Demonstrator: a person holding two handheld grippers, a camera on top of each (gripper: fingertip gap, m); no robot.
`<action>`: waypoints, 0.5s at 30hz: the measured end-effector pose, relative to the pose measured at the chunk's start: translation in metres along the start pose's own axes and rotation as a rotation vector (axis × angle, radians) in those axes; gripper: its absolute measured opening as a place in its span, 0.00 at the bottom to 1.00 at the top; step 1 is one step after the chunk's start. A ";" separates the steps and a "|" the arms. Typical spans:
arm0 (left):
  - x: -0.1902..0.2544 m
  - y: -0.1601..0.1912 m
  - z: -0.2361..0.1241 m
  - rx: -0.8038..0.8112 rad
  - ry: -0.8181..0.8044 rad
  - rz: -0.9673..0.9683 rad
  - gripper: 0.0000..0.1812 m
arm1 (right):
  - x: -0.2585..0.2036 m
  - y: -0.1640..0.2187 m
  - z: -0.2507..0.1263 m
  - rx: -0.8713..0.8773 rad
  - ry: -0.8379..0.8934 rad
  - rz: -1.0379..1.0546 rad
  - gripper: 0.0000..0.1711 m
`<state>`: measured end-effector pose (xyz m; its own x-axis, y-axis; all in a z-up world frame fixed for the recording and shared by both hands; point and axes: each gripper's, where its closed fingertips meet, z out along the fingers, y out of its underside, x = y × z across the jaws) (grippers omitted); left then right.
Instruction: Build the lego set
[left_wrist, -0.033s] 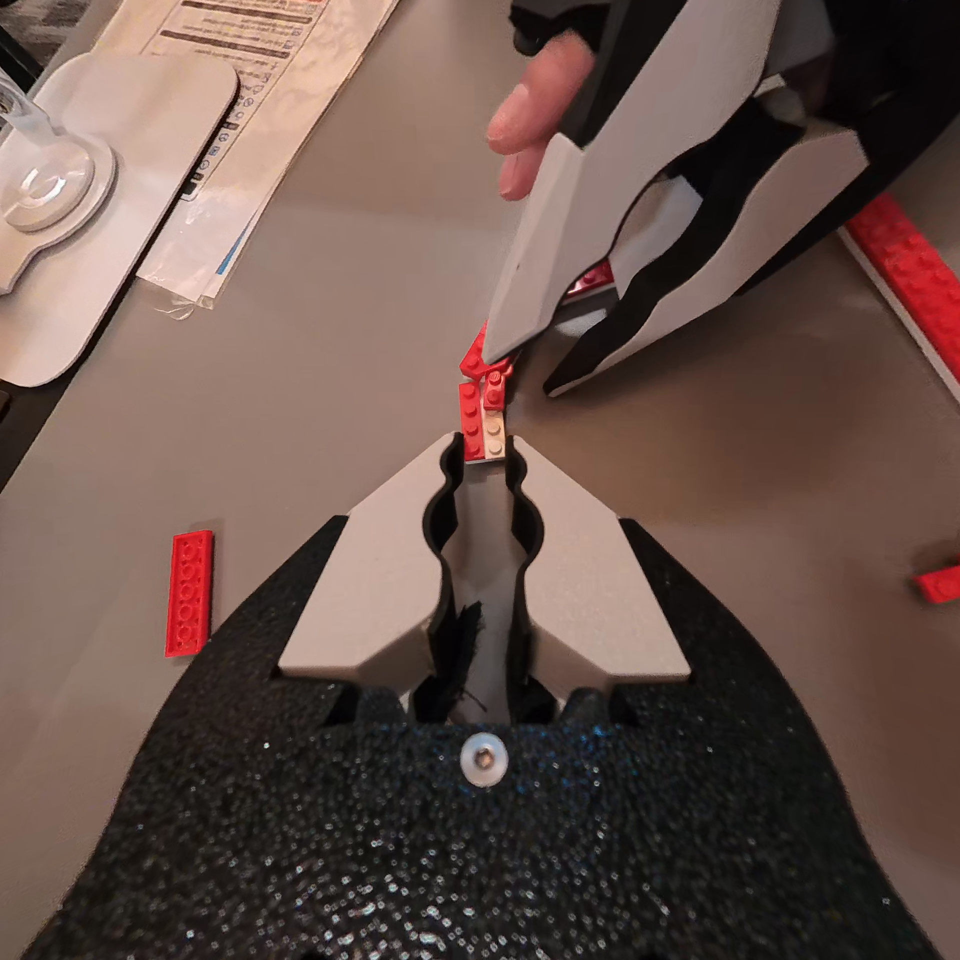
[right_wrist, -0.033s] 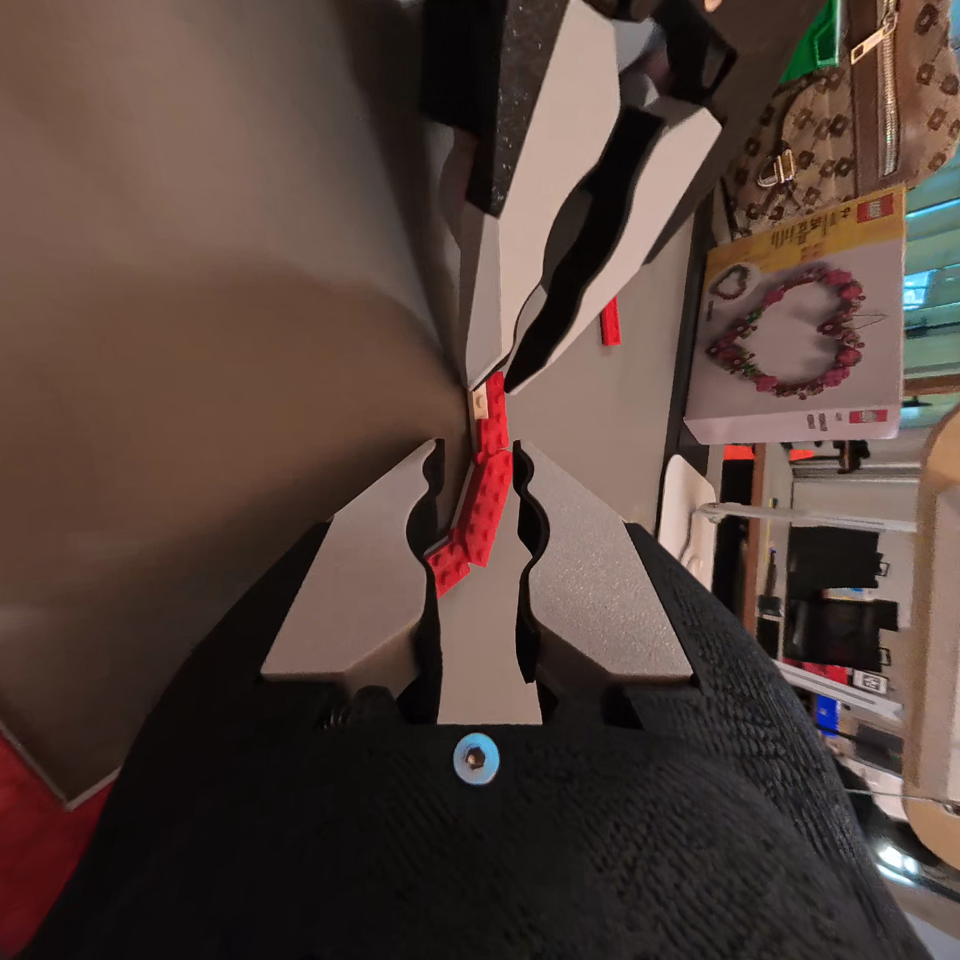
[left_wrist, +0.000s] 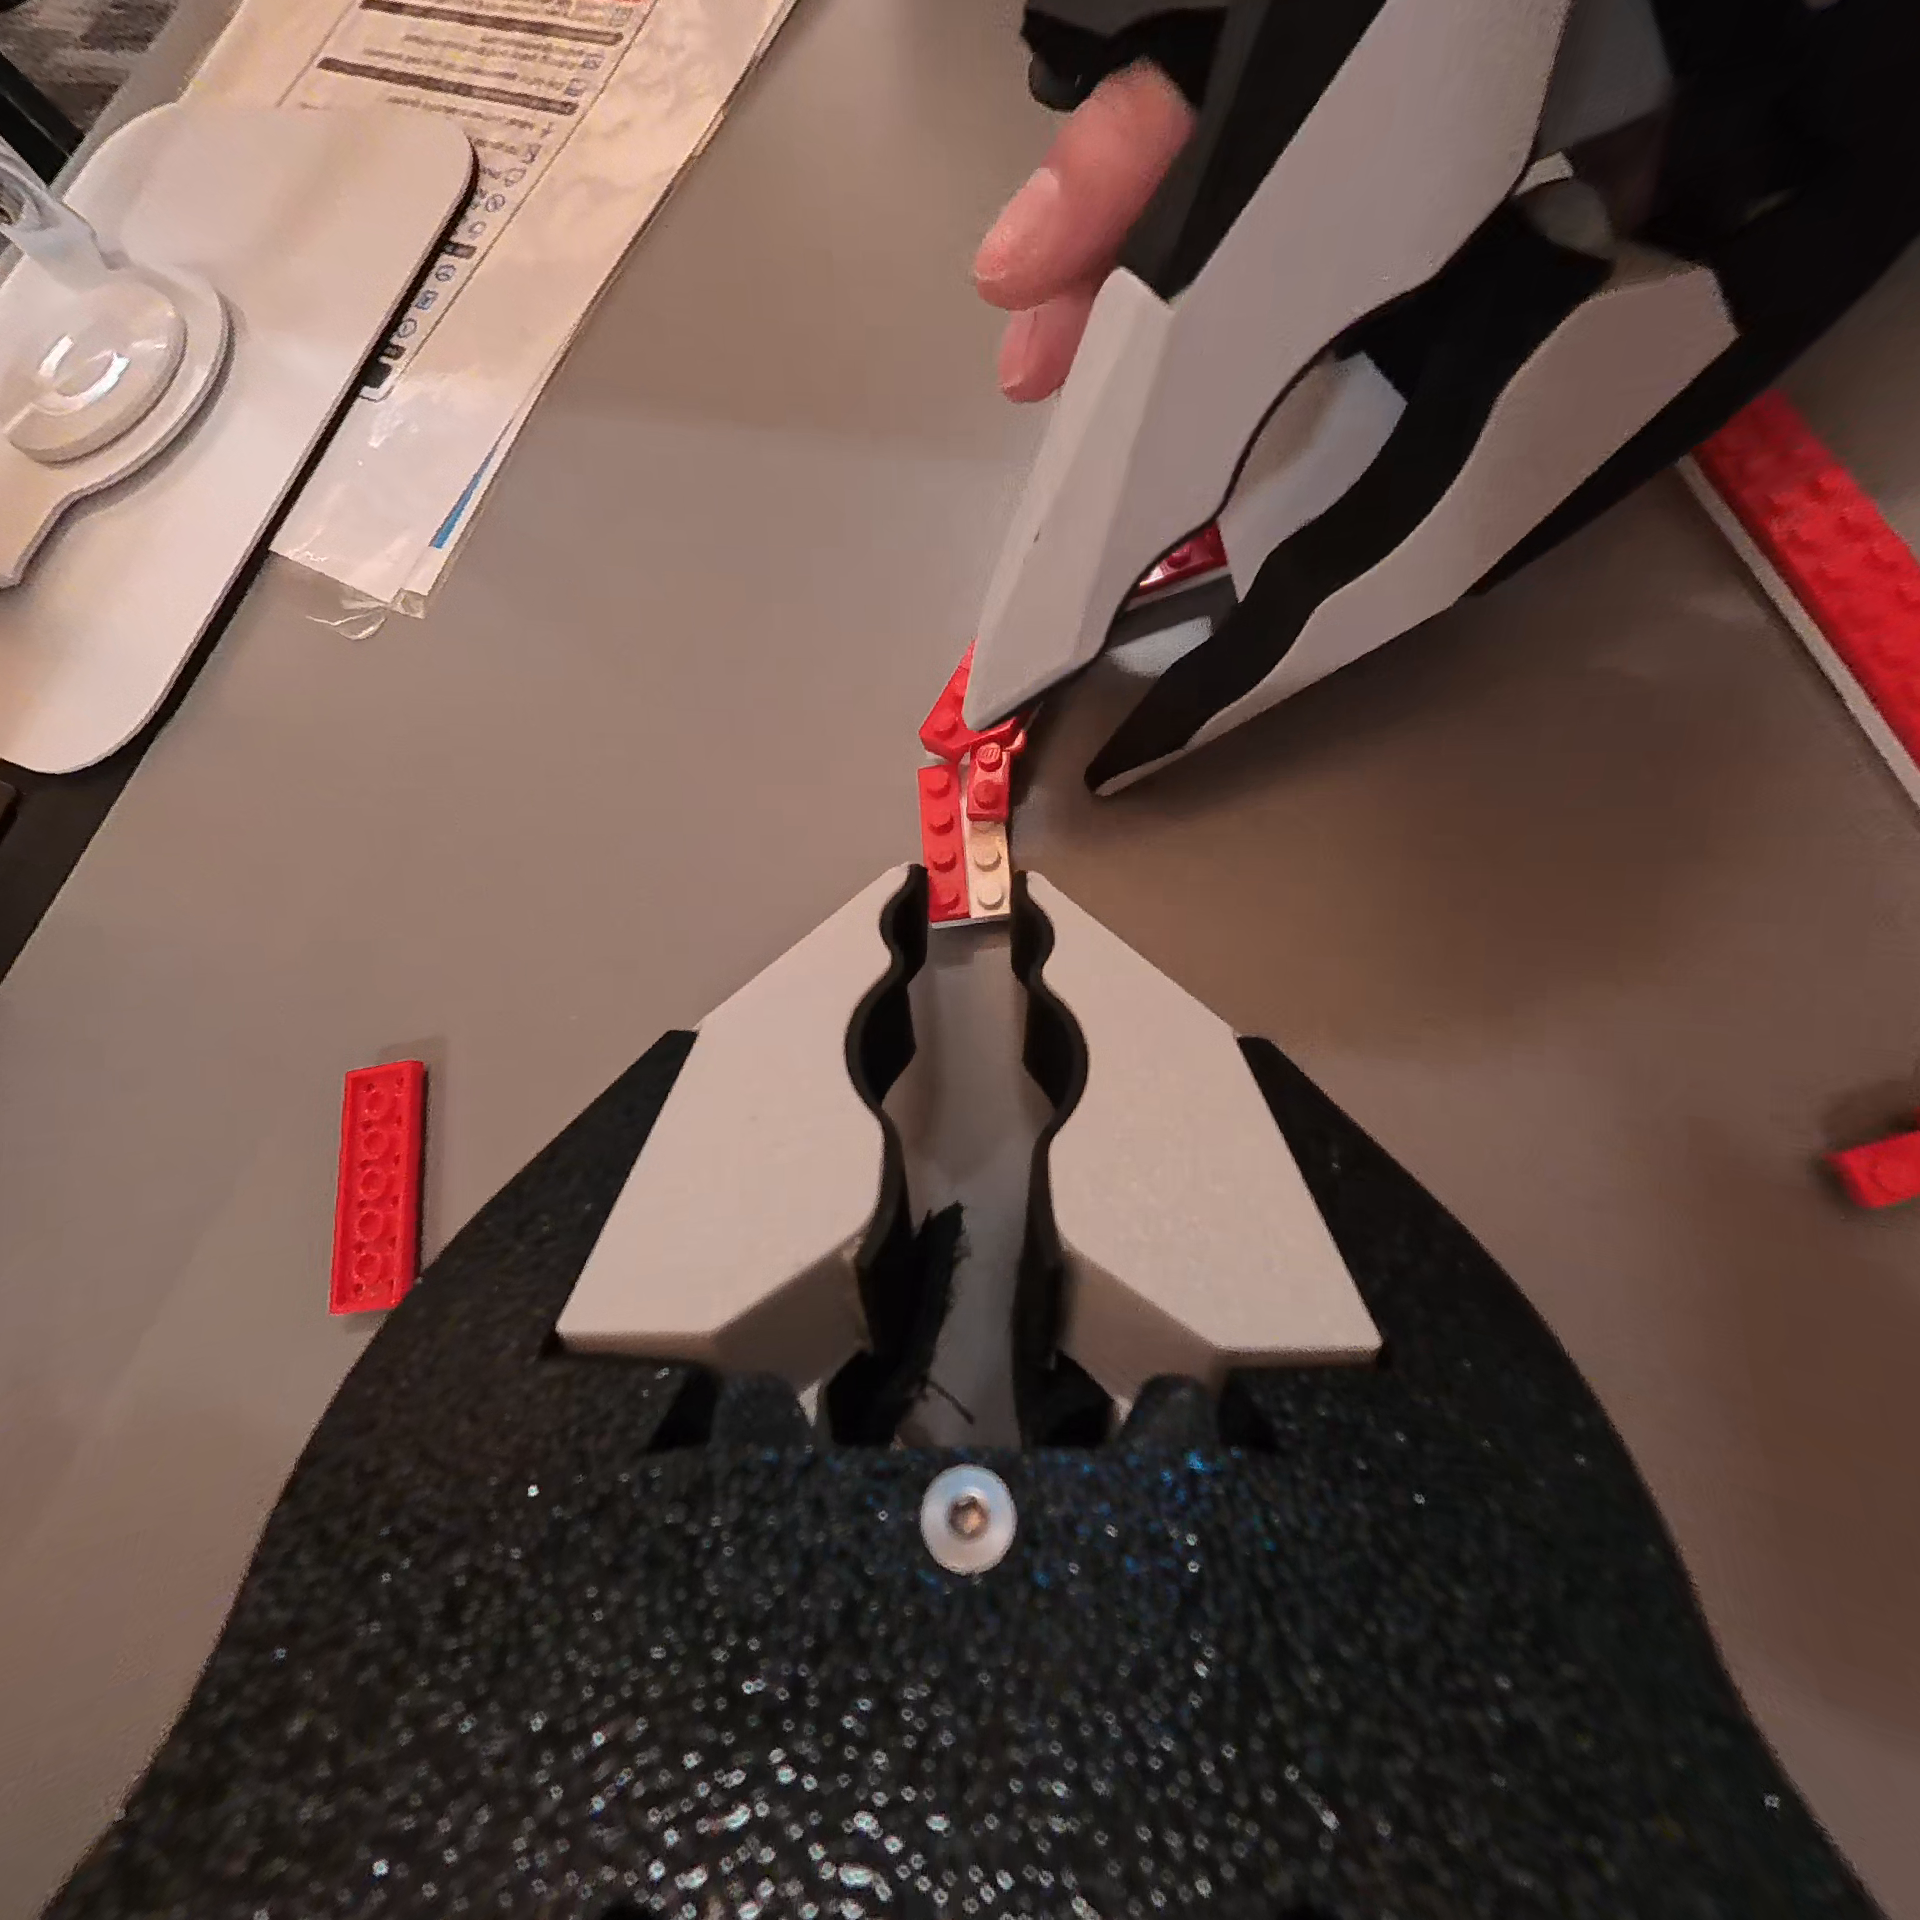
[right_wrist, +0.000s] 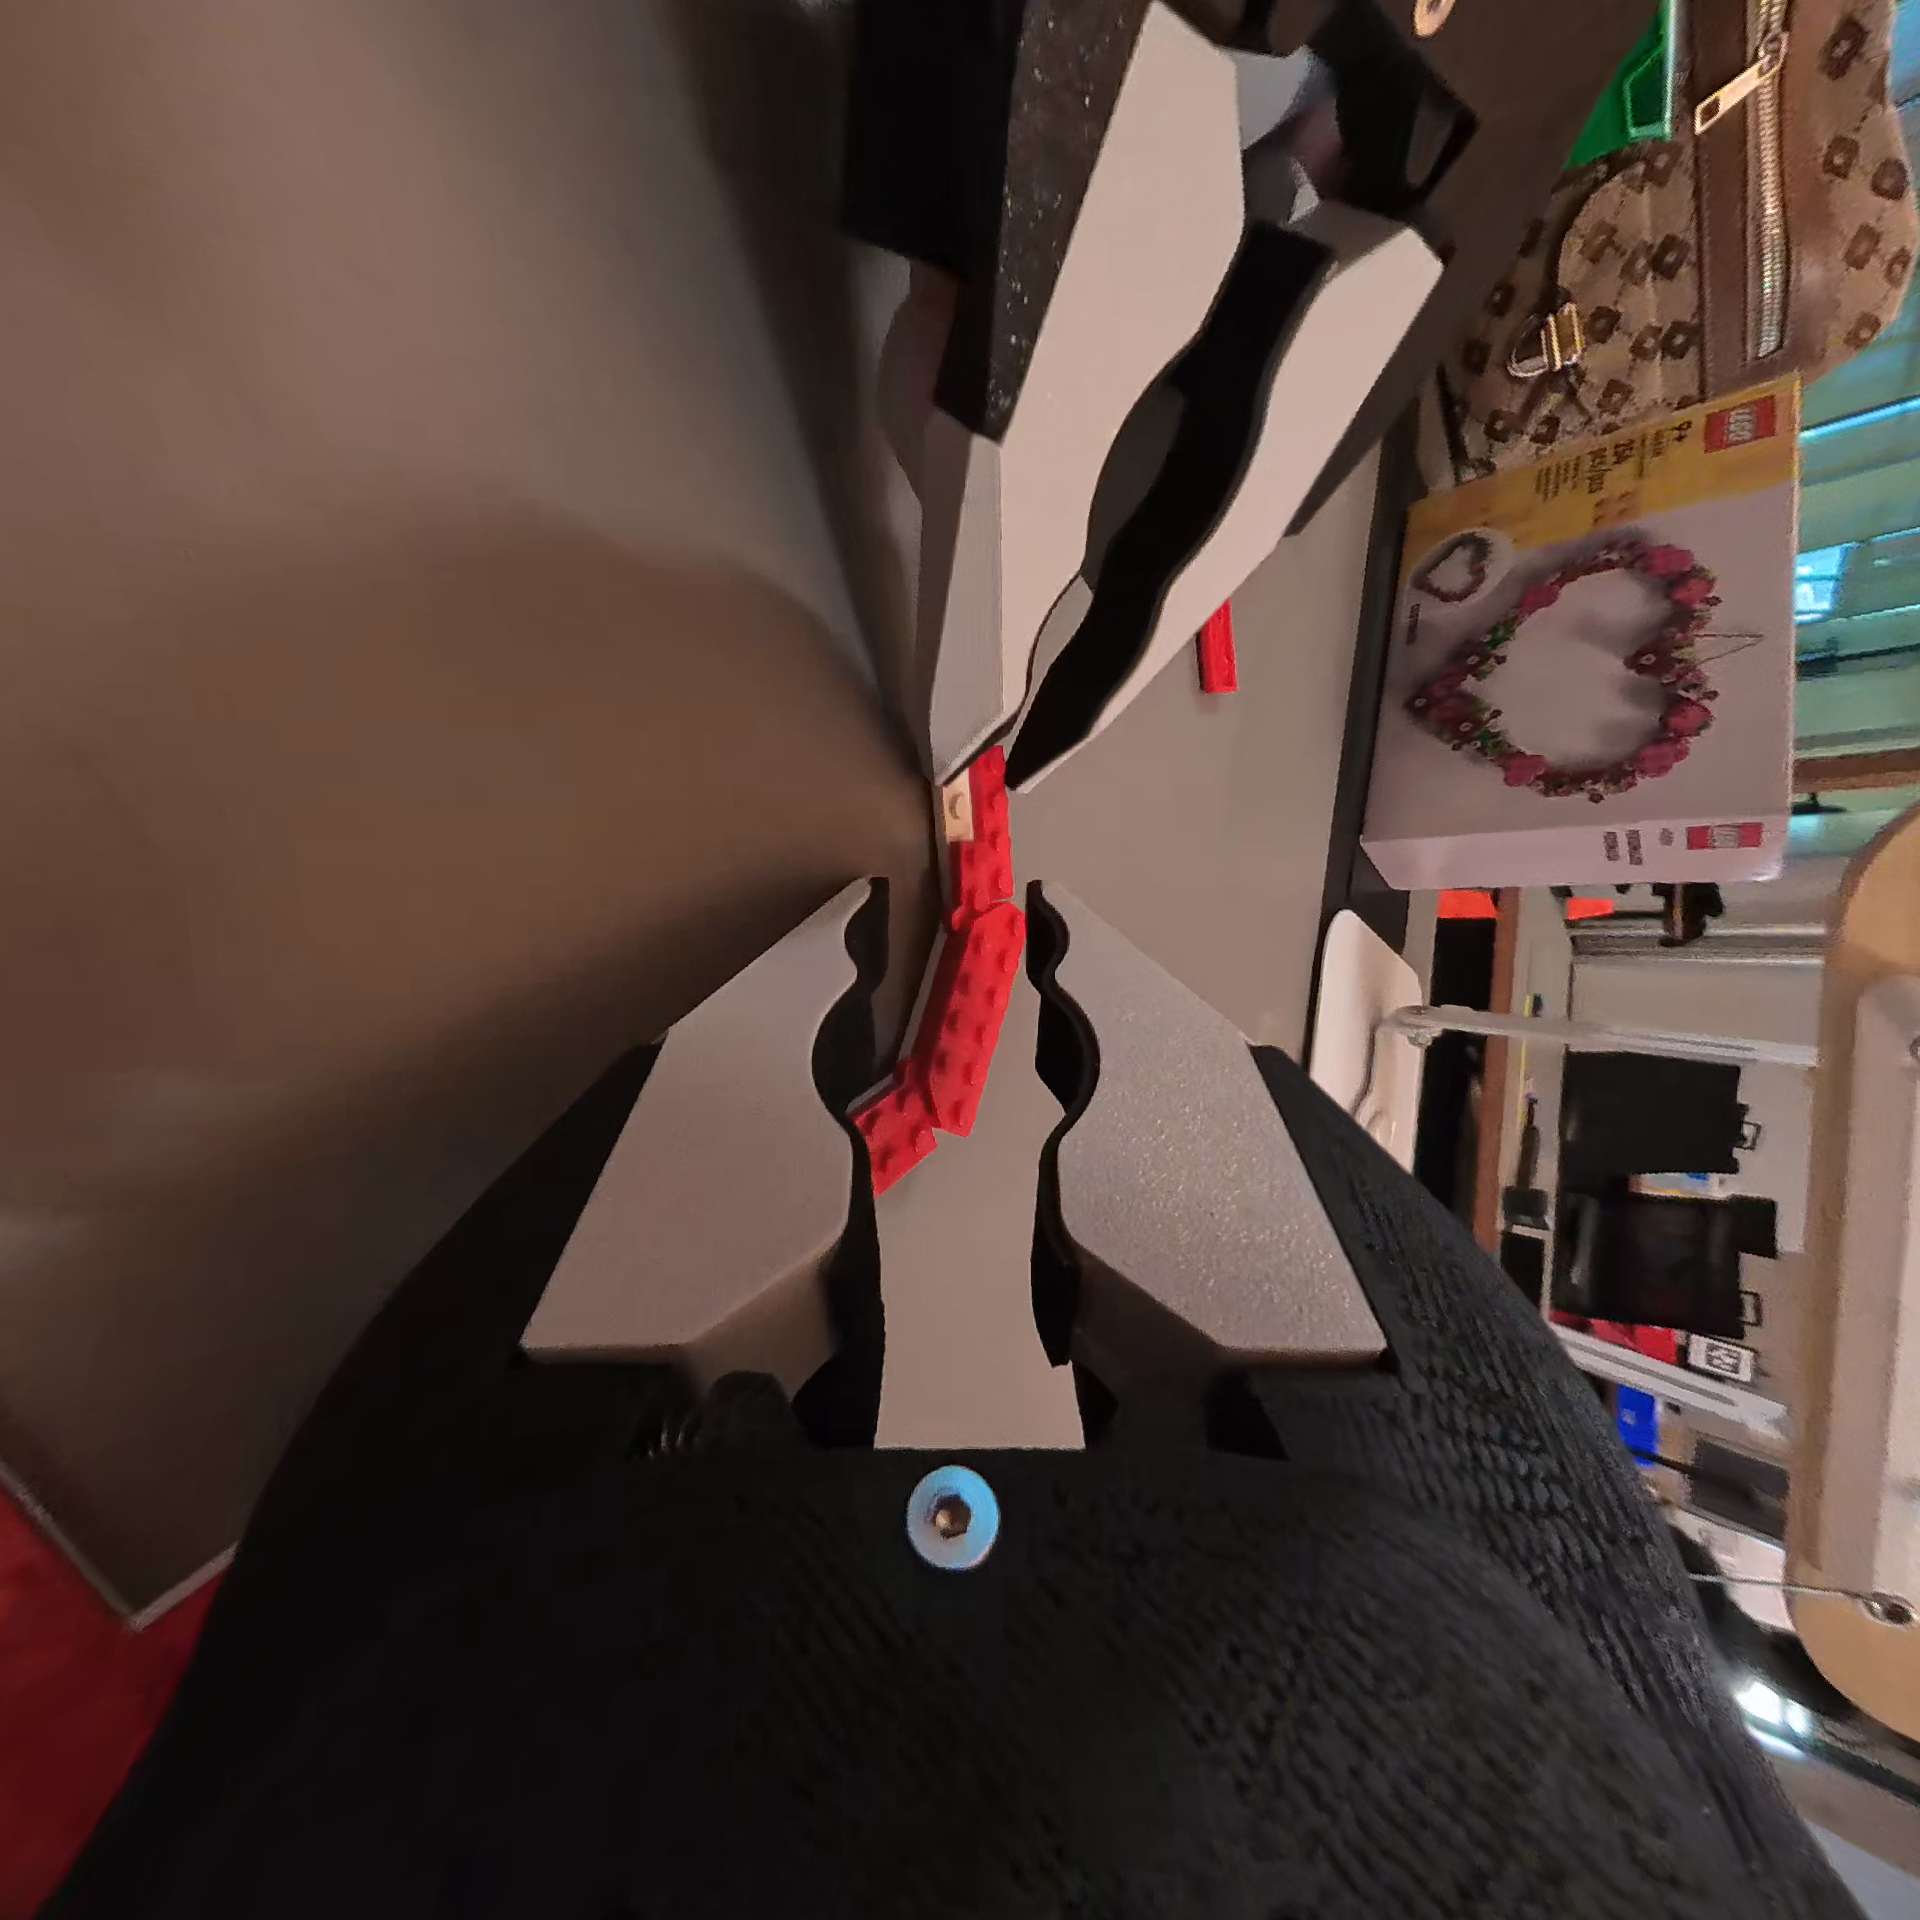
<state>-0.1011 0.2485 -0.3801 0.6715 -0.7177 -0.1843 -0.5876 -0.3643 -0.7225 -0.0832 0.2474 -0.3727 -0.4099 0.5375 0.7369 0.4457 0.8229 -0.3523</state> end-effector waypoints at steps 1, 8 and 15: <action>0.000 0.000 0.000 0.000 0.000 0.001 0.08 | 0.000 0.000 0.000 -0.004 0.002 -0.001 0.14; 0.002 -0.001 0.000 0.007 0.011 -0.002 0.08 | 0.001 0.002 -0.003 0.016 -0.041 0.160 0.17; 0.002 -0.003 0.001 0.020 0.012 -0.001 0.08 | 0.004 0.013 -0.011 -0.023 -0.009 0.244 0.19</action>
<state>-0.0976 0.2487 -0.3783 0.6670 -0.7241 -0.1757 -0.5774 -0.3533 -0.7360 -0.0704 0.2586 -0.3682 -0.2950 0.7217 0.6262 0.5506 0.6640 -0.5059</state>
